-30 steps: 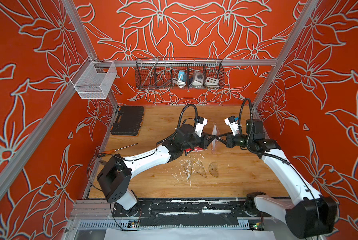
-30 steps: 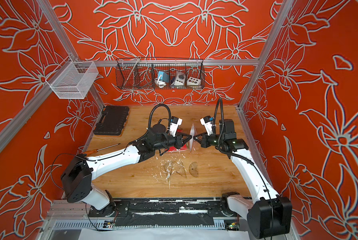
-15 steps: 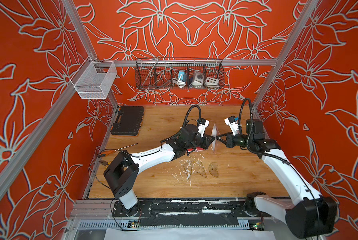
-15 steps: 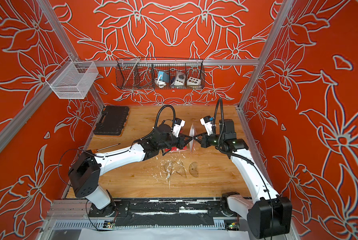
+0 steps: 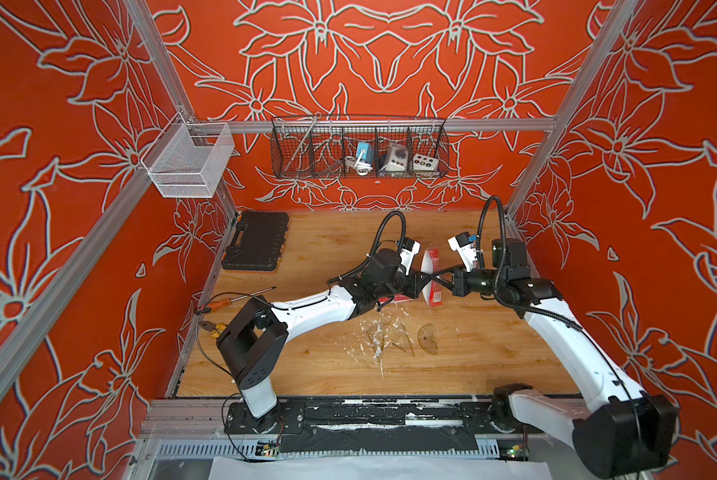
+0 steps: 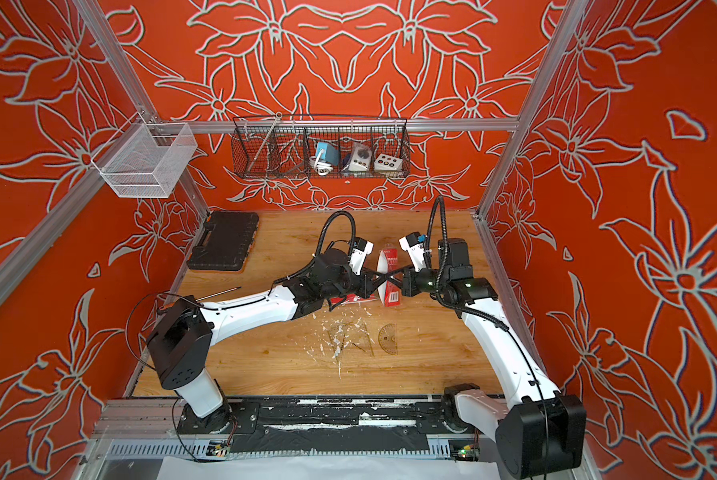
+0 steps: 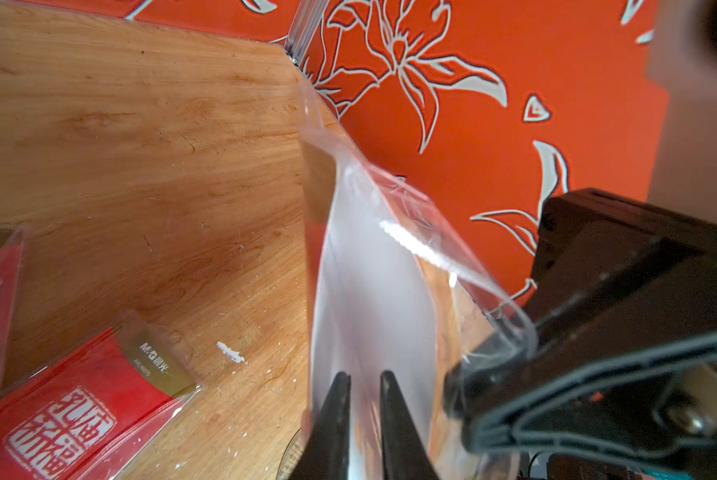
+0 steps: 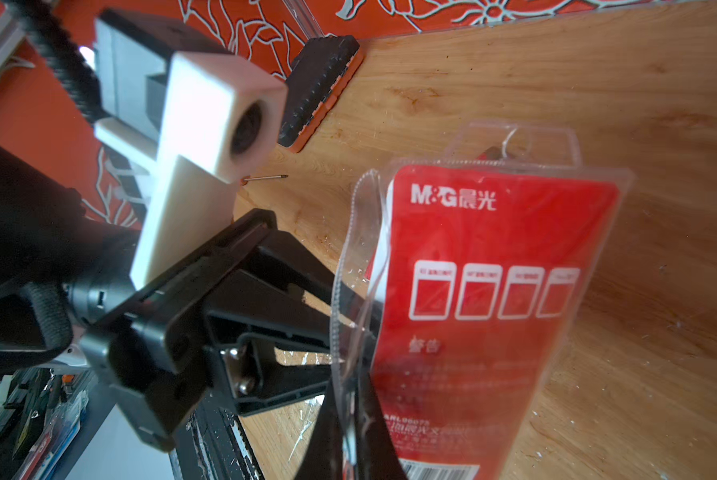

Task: Open the ruler set and take out the ruler
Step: Take out the ruler from the ruler set bag.

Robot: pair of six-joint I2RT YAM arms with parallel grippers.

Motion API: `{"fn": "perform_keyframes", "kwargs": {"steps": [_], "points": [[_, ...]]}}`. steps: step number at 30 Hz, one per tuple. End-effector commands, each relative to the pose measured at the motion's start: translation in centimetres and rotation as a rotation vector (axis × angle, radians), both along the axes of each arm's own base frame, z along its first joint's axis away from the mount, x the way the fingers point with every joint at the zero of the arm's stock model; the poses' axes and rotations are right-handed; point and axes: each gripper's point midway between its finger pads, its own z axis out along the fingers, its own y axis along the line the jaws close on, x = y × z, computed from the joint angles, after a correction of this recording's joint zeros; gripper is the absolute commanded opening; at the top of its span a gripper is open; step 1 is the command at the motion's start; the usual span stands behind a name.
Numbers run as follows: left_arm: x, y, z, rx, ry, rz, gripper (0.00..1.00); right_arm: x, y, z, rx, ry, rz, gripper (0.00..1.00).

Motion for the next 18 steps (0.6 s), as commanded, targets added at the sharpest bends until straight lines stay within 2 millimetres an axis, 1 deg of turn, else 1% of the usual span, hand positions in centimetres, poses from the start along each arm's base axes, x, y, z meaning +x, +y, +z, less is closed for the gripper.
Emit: {"fn": "perform_keyframes", "kwargs": {"steps": [1,7,14,18], "points": [[0.0,-0.6,0.0,-0.010,0.002,-0.011,0.17,-0.5,0.8,2.0,0.012,-0.048,0.046,0.00],[0.0,-0.6,0.0,-0.032,-0.012,-0.007,0.23,-0.6,1.8,2.5,-0.002,-0.049,0.072,0.00],[-1.0,-0.2,1.8,-0.164,-0.058,-0.045,0.30,-0.7,2.2,2.8,-0.024,-0.046,0.081,0.00],[-1.3,0.7,2.4,-0.230,-0.075,-0.046,0.34,-0.9,2.2,3.5,-0.028,-0.053,0.083,0.00]]}}
